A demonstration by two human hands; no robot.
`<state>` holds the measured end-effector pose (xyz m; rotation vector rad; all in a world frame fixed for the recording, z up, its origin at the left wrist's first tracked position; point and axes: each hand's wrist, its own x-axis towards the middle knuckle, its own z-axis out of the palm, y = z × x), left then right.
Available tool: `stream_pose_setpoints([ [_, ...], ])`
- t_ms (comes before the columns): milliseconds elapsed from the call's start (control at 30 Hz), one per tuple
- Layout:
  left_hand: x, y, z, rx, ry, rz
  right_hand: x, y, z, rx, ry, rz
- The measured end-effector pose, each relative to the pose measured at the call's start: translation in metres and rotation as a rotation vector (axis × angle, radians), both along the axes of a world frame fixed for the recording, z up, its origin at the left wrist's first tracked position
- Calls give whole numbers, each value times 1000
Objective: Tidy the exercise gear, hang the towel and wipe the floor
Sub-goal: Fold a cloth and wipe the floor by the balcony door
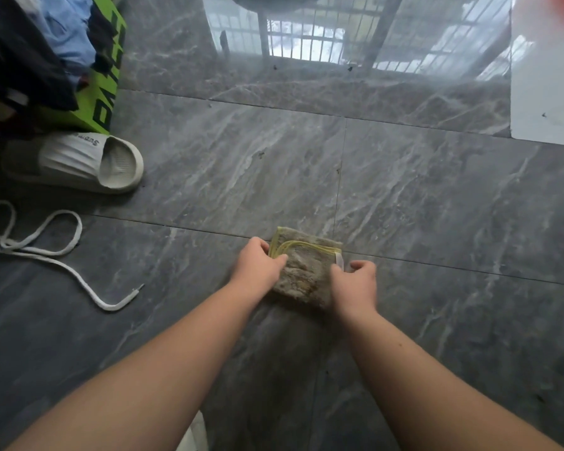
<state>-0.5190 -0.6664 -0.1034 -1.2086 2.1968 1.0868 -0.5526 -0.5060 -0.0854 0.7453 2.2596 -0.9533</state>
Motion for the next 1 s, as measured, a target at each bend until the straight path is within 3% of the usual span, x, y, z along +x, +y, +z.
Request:
stream_pose_setpoints([
  [167, -7, 15, 2, -22, -71, 21, -3, -7, -2, -70, -116, 9],
  [367, 8, 23, 26, 340, -79, 254, -10, 6, 23, -291, -224, -64],
  [500, 16, 23, 88, 493, -42, 335, -7, 29, 91, -448, -196, -54],
  [667, 13, 25, 230, 641, 76, 310, -19, 45, 229, -640, -264, -104],
  [800, 6, 26, 393, 752, 164, 258, -22, 61, 385, -760, -268, -93],
  [1000, -31, 23, 646, 999, 284, 170, -45, 82, 646, -849, -57, 2],
])
